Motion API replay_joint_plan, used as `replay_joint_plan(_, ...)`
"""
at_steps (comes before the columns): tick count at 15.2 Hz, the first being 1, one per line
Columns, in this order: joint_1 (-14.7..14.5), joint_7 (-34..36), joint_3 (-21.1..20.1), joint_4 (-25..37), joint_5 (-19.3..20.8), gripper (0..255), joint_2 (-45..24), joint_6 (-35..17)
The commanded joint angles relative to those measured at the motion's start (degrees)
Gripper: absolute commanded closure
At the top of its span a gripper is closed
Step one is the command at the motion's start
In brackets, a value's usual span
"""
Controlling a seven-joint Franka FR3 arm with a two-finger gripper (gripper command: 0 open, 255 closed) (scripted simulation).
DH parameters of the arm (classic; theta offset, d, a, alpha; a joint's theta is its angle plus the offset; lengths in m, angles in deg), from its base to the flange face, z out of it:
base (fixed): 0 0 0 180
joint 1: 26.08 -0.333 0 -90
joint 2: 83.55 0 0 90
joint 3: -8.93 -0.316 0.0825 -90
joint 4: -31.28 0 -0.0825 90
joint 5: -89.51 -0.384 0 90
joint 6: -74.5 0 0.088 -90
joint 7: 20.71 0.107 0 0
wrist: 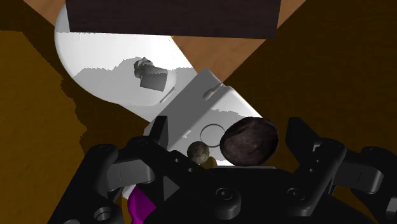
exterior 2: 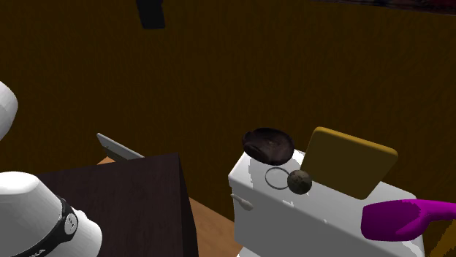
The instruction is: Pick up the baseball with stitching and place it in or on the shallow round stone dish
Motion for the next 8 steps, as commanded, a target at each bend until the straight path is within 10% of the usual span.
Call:
replay_joint_plan(1,0.0,0.0,0.0,0.0,0.0,0,0.0,0.0)
replay_joint_plan(8,0.3,1.1,-2.0,-6.0,-0.6,0,-8.2,-14.2)
